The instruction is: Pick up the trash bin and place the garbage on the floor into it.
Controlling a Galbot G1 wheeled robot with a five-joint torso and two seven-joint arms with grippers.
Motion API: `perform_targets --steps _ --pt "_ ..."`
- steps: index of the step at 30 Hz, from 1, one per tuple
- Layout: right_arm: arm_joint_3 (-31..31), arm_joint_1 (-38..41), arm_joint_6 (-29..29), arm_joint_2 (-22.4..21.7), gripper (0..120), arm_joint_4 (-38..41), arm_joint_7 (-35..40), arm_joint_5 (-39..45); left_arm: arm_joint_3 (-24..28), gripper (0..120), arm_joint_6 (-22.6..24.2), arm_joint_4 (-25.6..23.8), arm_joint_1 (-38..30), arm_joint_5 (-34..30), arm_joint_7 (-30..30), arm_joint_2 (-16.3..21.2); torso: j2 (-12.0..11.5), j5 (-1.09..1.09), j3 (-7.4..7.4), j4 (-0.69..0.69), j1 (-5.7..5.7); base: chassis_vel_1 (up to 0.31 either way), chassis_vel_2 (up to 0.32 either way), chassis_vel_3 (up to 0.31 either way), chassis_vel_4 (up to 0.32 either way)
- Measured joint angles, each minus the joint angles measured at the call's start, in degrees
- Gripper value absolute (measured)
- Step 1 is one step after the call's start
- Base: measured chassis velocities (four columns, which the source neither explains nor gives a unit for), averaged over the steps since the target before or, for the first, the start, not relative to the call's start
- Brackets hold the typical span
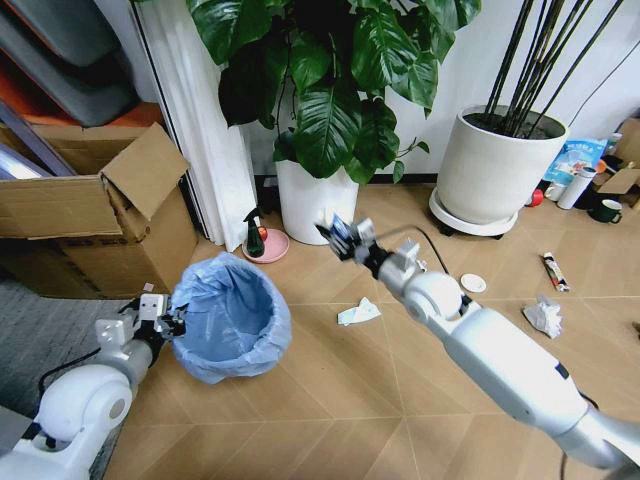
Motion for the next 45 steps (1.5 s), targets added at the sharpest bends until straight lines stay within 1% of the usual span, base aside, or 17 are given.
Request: perform_targets --steps 4,8,11,15,17,18,20,21,25,26,29,30,34,37,41,44,45 --pt "-5.6 3.1 -2.4 1.9 23 4.9 2.9 6.3 2.7 0 3.3 1.3 -3.5 -4.2 -1.1 0.6 0.0 -0.01 0.00 -0.01 0.00 0.000 0.000 0.000 0.000" --pt "-8.4 3.4 -2.8 2.7 23 5.7 3.6 7.7 3.0 0 4.7 1.6 -4.4 -6.2 -2.2 0.6 0.0 0.00 0.00 -0.02 0.00 0.000 0.000 0.000 0.000" --pt "-13.1 2.4 -3.0 3.8 23 5.8 4.2 7.8 2.8 0 6.4 1.6 -5.0 -8.8 -3.9 1.1 0.0 0.00 0.00 -0.01 0.00 0.000 0.000 0.000 0.000" --pt "-15.1 1.4 -3.8 4.1 23 5.7 5.2 7.1 2.0 0 7.0 1.3 -4.7 -10.2 -4.5 1.6 0.0 0.01 0.00 -0.01 0.00 0.000 0.000 0.000 0.000" --pt "-16.1 1.1 -4.3 4.1 32 6.0 6.6 6.9 1.6 0 7.1 1.1 -4.5 -10.7 -4.5 1.9 0.0 0.00 -0.01 -0.01 0.00 0.000 0.000 0.000 0.000" --pt "-16.1 1.1 -4.3 4.1 32 6.0 6.6 6.9 1.6 0 7.1 1.1 -4.5 -10.7 -4.5 1.9 0.0 0.00 -0.01 -0.01 0.00 0.000 0.000 0.000 0.000" --pt "-16.7 1.0 -4.5 4.2 43 6.0 7.4 7.0 1.4 0 7.1 1.0 -4.4 -10.9 -4.5 2.0 0.0 0.00 -0.01 -0.01 0.00 0.000 0.000 0.000 0.000" --pt "-16.7 1.0 -4.5 4.2 43 6.0 7.4 7.0 1.4 0 7.1 1.0 -4.4 -10.9 -4.5 2.0 0.0 0.00 -0.01 -0.01 0.00 0.000 0.000 0.000 0.000" --pt "-16.9 1.0 -4.5 4.5 62 5.5 7.9 7.0 1.3 0 7.1 0.8 -4.5 -11.0 -4.5 2.0 0.0 0.00 -0.01 -0.01 0.00 0.000 0.000 0.000 0.000" --pt "-16.9 1.0 -4.5 4.5 62 5.5 7.9 7.0 1.3 0 7.1 0.8 -4.5 -11.0 -4.5 2.0 0.0 0.00 -0.01 -0.01 0.00 0.000 0.000 0.000 0.000" --pt "-17.0 0.9 -4.5 4.6 73 5.4 8.0 7.1 1.2 0 7.1 0.7 -4.4 -11.0 -4.4 1.8 0.0 0.00 0.00 -0.01 0.00 0.000 0.000 0.000 0.000" --pt "-17.0 0.9 -4.5 4.6 73 5.4 8.0 7.1 1.2 0 7.1 0.7 -4.4 -11.0 -4.4 1.8 0.0 0.00 0.00 -0.01 0.00 0.000 0.000 0.000 0.000" --pt "-16.4 0.6 -4.4 5.2 94 5.1 8.5 7.1 0.7 0 7.0 0.4 -3.8 -10.9 -4.4 1.7 0.0 0.00 0.00 -0.02 0.00 0.000 0.000 0.000 0.000" --pt "-14.3 0.3 -4.5 6.0 99 5.1 10.4 7.0 0.3 0 7.0 0.3 -3.3 -10.7 -4.3 1.7 0.0 0.01 -0.01 0.00 0.00 0.000 0.000 0.000 0.000" --pt "-10.8 -0.5 -6.0 5.9 100 5.2 13.2 6.4 -0.1 0 7.0 0.1 -2.9 -10.2 -4.3 1.4 0.0 0.01 0.00 0.01 0.00 0.000 0.000 0.000 0.000" --pt "-5.3 -2.9 -8.0 3.4 100 5.4 15.6 4.8 -0.6 0 6.9 -0.2 -2.5 -9.1 -4.1 0.6 0.0 0.01 -0.01 -0.02 0.00 0.000 0.000 0.000 0.000" --pt "-5.3 -2.9 -8.0 3.4 100 5.4 15.6 4.8 -0.6 0 6.9 -0.2 -2.5 -9.1 -4.1 0.6 0.0 0.01 -0.01 -0.02 0.00 0.000 0.000 0.000 0.000"
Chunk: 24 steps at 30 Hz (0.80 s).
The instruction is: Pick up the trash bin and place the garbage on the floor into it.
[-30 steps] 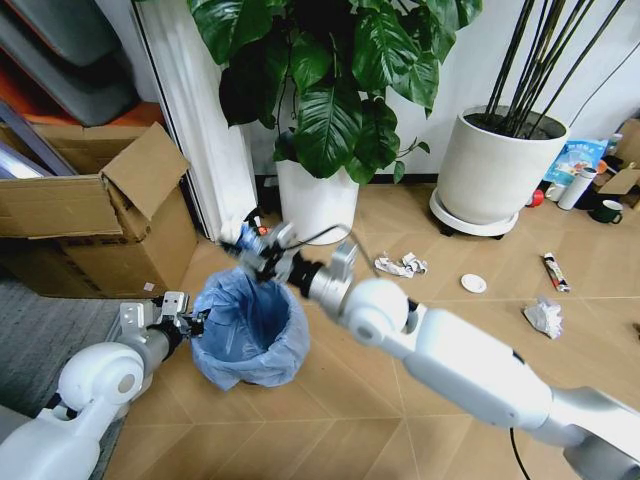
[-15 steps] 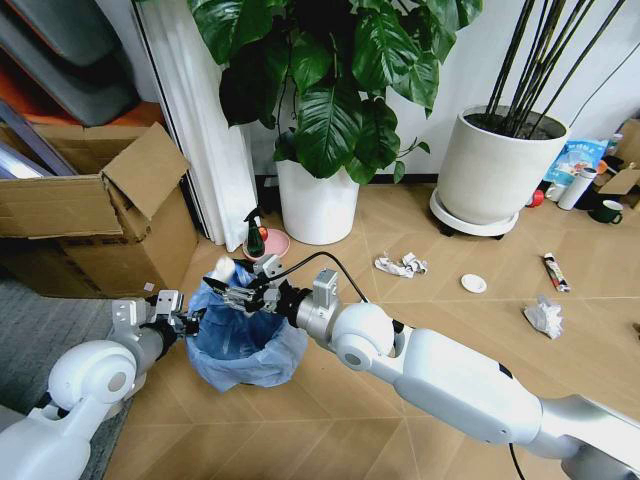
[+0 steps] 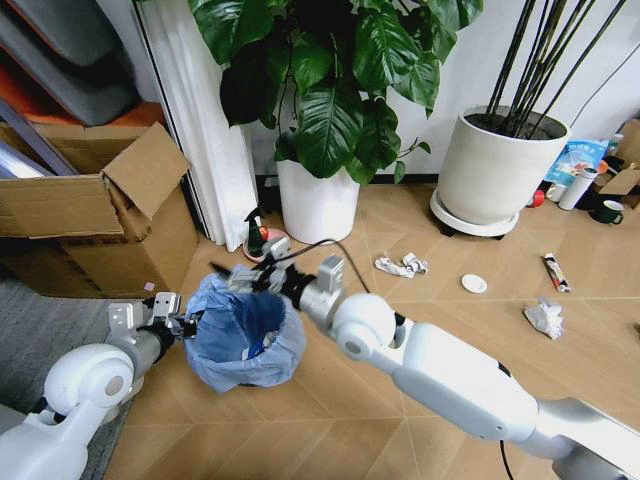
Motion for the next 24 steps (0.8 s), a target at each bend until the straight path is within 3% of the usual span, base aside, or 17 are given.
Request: perform_targets --steps 8,17,24 --pt "14.2 -12.5 -2.9 -6.3 100 1.9 2.5 -7.3 -1.2 0 -0.3 -0.5 1.2 2.4 0.6 -0.7 0.0 0.00 -0.01 0.00 0.00 0.000 0.000 0.000 0.000" --pt "26.1 -27.7 -4.3 -7.6 100 3.4 3.8 -14.4 -1.3 0 -0.5 -0.9 2.1 3.9 1.1 -2.1 0.0 0.00 -0.01 0.00 0.00 0.000 0.000 0.000 0.000" --pt "32.8 -33.7 -2.3 -7.6 100 3.3 2.6 -16.3 -1.3 0 -0.8 -1.7 3.0 5.4 1.8 -2.7 0.0 0.00 -0.01 0.02 -0.01 0.000 0.000 0.000 0.000"
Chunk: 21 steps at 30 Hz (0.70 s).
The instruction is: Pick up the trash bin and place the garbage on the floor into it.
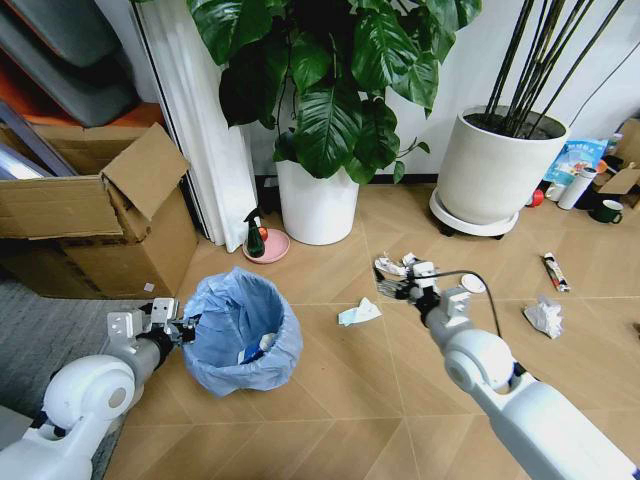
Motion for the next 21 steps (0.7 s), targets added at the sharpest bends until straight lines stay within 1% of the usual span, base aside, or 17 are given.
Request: perform_targets --steps 2,5,6,8,11,16,18,21 --pt "0.9 -0.9 0.5 0.1 100 -0.1 -0.2 -0.3 0.0 0 -0.1 0.0 0.1 0.3 0.2 0.0 0.0 0.00 0.00 0.00 0.00 0.000 0.000 0.000 0.000" --pt "3.8 -4.8 2.5 0.7 100 -0.8 -1.3 -2.2 -0.2 0 -0.4 -0.3 0.8 1.1 0.7 0.0 0.0 0.02 0.00 -0.01 0.00 0.000 0.000 0.000 0.000" --pt "3.8 -4.8 2.5 0.7 100 -0.8 -1.3 -2.2 -0.2 0 -0.4 -0.3 0.8 1.1 0.7 0.0 0.0 0.02 0.00 -0.01 0.00 0.000 0.000 0.000 0.000" --pt "5.5 -7.2 3.4 1.2 100 -0.8 -1.8 -3.0 -0.3 0 -0.5 -0.5 1.0 1.4 1.0 0.1 0.0 -0.01 0.00 -0.01 0.00 -0.059 0.042 0.038 -0.021" --pt "6.4 -8.0 3.6 1.5 100 -0.7 -1.9 -3.2 -0.3 0 -0.6 -0.5 1.0 1.6 1.2 0.2 0.0 0.00 0.00 -0.01 -0.01 -0.075 0.071 0.061 -0.098" --pt "6.7 -8.3 3.7 1.8 100 -0.4 -1.9 -3.2 0.0 0 -0.7 -0.5 0.9 1.9 1.3 0.2 0.0 -0.01 0.01 -0.01 0.00 -0.166 0.170 0.175 -0.148" --pt "6.7 -8.5 3.7 1.8 100 -0.2 -1.9 -3.2 0.0 0 -0.7 -0.7 1.0 2.0 1.4 0.2 0.0 0.02 0.01 0.00 0.00 -0.220 0.199 0.210 -0.234" --pt "6.7 -8.7 3.7 1.9 100 -0.1 -1.9 -3.3 0.0 0 -0.7 -0.8 1.2 2.1 1.5 0.2 0.0 -0.04 0.01 -0.03 0.00 -0.224 0.204 0.248 -0.233"
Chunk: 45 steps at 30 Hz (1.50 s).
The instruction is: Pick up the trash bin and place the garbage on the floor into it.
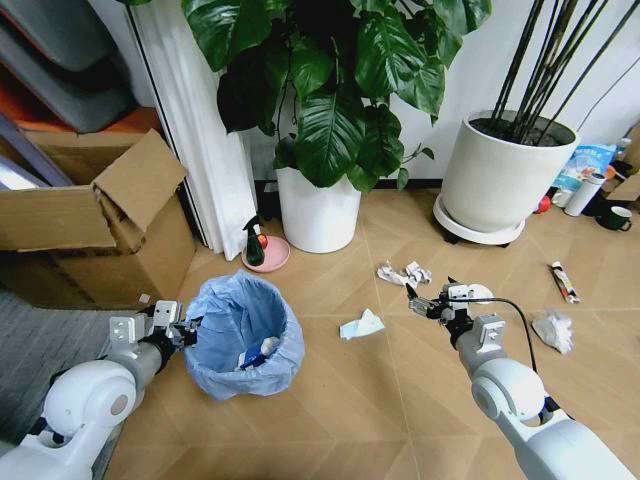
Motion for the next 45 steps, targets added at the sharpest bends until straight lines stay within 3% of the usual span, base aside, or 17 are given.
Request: perform_targets --steps 15,18,21,30,45 --pt "-1.7 -0.1 0.0 -0.4 100 -0.8 -0.6 0.1 -0.4 0 -0.1 -1.4 1.1 0.1 0.0 0.0 0.0 0.03 0.02 0.03 0.03 -0.221 0.215 0.221 -0.221" --pt "-3.4 1.4 1.7 -1.6 100 -4.2 -4.7 0.6 -0.2 0 -0.1 -1.6 0.8 0.1 -0.1 -0.1 0.0 0.03 0.01 0.03 0.03 -0.028 0.008 0.008 -0.021" --pt "-6.1 3.1 5.2 -4.7 100 -11.6 -15.0 0.4 0.8 0 -0.1 -1.5 -0.1 -0.1 0.1 0.4 0.0 0.06 -0.01 0.03 -0.01 0.030 -0.035 -0.035 0.030" --pt "-12.8 4.4 8.1 -10.0 100 -20.5 -27.4 -2.0 1.1 0 -0.4 -1.5 0.1 0.2 1.3 -0.1 0.0 0.03 -0.01 0.02 -0.01 0.023 -0.022 -0.024 0.038" --pt "-24.2 11.4 10.2 -4.2 100 -34.1 -28.4 -3.6 1.1 0 -0.7 -1.5 0.0 0.3 1.5 -0.5 0.0 0.03 -0.01 0.03 0.00 0.000 0.000 0.000 0.000"
